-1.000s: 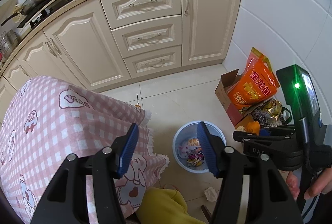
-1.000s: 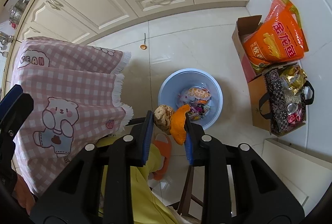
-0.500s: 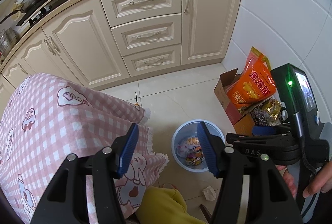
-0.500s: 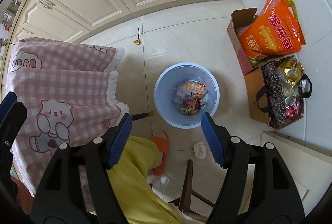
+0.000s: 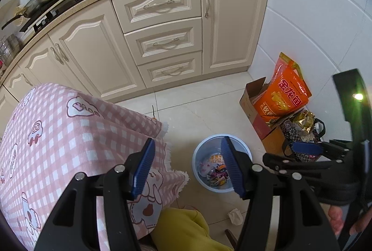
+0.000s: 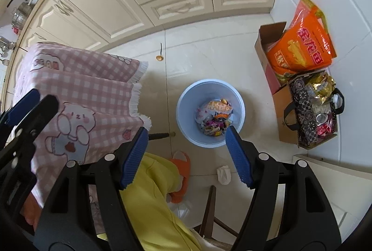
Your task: Collect trash
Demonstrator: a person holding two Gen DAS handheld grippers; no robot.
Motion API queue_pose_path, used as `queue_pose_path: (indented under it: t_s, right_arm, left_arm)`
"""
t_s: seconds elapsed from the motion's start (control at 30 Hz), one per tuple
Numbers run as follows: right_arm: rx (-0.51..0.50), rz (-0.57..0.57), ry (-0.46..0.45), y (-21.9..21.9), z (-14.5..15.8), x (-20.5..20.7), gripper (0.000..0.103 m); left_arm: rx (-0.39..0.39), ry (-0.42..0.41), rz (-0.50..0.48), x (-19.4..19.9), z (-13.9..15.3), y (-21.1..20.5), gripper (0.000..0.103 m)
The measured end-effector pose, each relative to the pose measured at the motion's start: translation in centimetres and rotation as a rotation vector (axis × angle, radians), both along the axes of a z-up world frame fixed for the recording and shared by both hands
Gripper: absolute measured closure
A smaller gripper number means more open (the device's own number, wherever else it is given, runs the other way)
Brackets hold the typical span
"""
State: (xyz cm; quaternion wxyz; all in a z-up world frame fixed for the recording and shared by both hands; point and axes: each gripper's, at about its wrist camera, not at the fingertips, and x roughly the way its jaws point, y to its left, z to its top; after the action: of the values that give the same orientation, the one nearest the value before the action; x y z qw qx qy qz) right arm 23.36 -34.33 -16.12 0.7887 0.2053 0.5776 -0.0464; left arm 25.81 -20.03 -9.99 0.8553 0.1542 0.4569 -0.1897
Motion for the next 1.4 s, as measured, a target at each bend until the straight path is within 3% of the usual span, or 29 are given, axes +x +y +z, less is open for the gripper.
queue_pose_path:
  t_s: [0.3,0.73,1.4]
  right_arm:
    - [-0.036,-0.035,-0.132,0.9,3.1,-4.3,0.034]
    - [-0.094,-0.067,-0.317,2.9,5.6,-10.4,0.033]
    - [-0.139,0.040,-0.683,8.4,6.1,-18.6,0.032]
  left_arm:
    - [-0.010,-0.027,0.007,-2.9,0.5,1.1,0.042]
    - [-0.084,-0.082,0.038,-9.3,1.9,4.2,0.038]
    - [-0.237,-0.290,0.180,-21.2,3.0,13.1,0.035]
